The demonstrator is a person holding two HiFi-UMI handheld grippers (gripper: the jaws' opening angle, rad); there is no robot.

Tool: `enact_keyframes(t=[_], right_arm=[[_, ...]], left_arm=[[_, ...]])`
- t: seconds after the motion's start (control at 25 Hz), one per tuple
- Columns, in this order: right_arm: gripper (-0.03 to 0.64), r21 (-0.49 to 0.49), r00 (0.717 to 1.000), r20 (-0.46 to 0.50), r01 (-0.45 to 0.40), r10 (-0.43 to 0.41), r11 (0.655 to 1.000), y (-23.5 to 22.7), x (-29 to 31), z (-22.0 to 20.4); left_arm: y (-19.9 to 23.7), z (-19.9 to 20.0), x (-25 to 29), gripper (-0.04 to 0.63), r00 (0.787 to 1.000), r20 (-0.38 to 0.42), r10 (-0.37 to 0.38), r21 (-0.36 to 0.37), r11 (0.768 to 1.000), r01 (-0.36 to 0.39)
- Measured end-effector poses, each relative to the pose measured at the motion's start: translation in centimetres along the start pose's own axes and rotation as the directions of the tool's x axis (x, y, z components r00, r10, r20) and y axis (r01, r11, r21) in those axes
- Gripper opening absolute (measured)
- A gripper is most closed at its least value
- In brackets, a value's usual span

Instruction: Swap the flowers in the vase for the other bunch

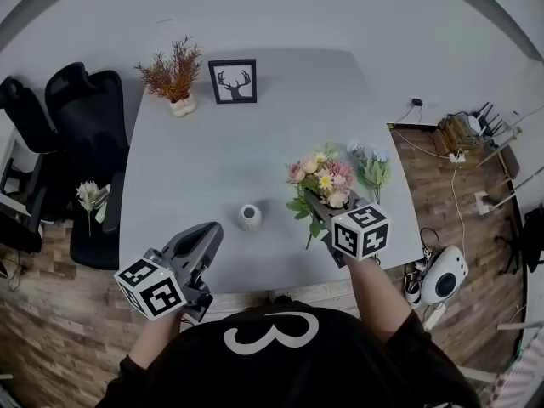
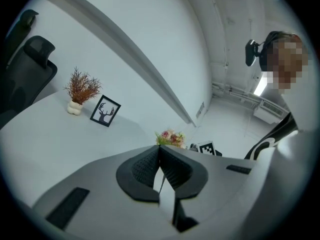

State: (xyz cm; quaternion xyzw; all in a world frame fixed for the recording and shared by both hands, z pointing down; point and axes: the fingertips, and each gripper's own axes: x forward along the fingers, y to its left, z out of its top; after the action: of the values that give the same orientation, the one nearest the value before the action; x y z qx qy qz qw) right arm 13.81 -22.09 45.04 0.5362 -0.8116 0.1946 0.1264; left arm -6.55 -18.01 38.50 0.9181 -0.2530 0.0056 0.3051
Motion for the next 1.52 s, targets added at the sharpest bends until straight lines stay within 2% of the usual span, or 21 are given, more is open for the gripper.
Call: enact_keyframes(t=[0.36,0.6,0.92,1.24,1.4,1.52], right_arm=[[0.127,0.032,0.998,-0.053,-0.018,0.02,0.999,-2.8,5.1,-0.6],[0.135,0.097,0.989,-0.136,-0.051,0.064,0.994,-4.6,8.8,-2.7],[0.144,0.174,0.972,-0.219,-0.044,0.082,0.984,-6.1,12.0,-5.9],[0.199,0.199,0.951,-0.298,-0.026,0.085,0.98,-6.5,13.8,-8.3],[0.219,0.206,0.954,-0.29,-0.013,0.074,0.978,-6.5,14.1,-8.3],[0.262,0.201,0.963,-0.262,-0.008,0.062,0.979,-6.5,14.2,-7.7]], left_arm=[[3.3,0.9,0.9,0.011,0.996,0.015,0.089,-0.05,0.995,-0.088],[4.7,0.5,1.7,0.011,0.992,0.006,0.122,-0.073,0.99,-0.121],[6.3,-0.2,2.3,0.011,0.986,-0.002,0.166,-0.116,0.979,-0.165],[6.5,0.0,2.5,0.011,0.985,0.002,0.173,-0.118,0.978,-0.171],[6.5,0.1,2.0,0.011,0.983,0.006,0.182,-0.122,0.976,-0.18],[6.4,0.1,1.7,0.011,0.983,0.008,0.183,-0.121,0.976,-0.181]])
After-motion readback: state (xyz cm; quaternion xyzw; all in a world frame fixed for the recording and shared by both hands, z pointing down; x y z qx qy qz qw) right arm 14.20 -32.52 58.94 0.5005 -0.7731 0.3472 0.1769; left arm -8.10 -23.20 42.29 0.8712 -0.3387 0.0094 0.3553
